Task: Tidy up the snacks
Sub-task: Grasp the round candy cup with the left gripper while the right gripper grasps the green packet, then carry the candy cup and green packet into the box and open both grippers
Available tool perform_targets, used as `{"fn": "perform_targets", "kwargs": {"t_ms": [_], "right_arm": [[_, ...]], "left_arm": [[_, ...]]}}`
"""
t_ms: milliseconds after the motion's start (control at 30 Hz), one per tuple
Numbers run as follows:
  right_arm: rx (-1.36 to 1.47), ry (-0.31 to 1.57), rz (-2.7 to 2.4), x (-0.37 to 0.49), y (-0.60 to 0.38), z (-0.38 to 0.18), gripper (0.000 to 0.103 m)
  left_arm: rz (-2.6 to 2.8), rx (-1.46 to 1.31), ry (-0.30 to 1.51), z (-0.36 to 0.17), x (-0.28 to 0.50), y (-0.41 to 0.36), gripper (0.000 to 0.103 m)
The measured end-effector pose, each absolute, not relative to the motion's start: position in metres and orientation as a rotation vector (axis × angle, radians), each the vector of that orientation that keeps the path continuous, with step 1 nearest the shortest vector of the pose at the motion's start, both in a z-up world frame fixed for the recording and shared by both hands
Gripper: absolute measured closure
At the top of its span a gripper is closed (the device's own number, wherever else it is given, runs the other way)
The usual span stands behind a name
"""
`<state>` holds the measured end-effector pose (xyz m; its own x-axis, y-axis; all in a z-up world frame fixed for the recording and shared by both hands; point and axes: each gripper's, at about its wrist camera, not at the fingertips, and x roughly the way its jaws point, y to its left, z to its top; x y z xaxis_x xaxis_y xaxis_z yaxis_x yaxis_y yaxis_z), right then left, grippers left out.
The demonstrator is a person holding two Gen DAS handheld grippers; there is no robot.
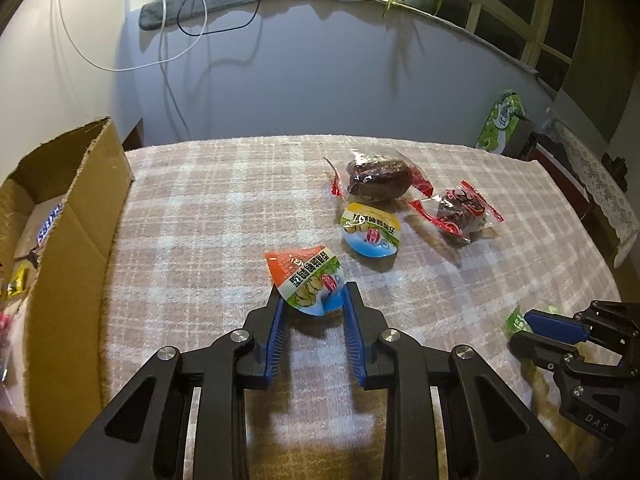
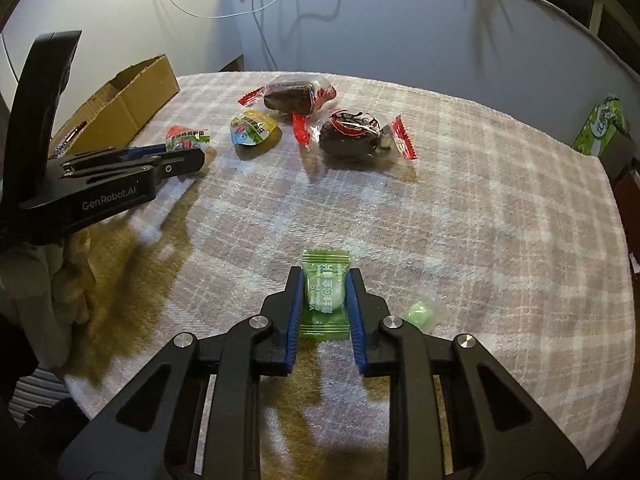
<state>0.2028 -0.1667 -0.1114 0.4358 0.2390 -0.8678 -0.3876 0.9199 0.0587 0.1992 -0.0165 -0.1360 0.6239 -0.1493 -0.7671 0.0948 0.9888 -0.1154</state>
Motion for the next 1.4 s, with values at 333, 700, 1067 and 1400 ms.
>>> {"fn": "perform_targets", "kwargs": {"t_ms": [333, 700, 1067, 1400], "right_arm": [[-0.129, 1.029, 0.393, 0.198, -0.169, -0.104, 0.081], [-0.113, 0.947, 0.440, 0.194, -0.158, -0.068, 0.081], [-0.141, 0.866, 0.529, 0.203, -0.105, -0.035, 0.081], [-0.144, 0.834, 0.634, 0.219, -0.045, -0.018, 0.081]], "left_arm": [[-0.148, -0.108, 0.876, -0.130, 0.193, -0.006, 0.077], [-0.149, -0.136, 0.791, -0.092, 0.166, 0.007, 0.077], [-0.085, -0.166, 0.712, -0.060, 0.145, 0.053, 0.077], [-0.002, -0.188, 0.676, -0.048, 0.134, 0.104, 0.077]]}}
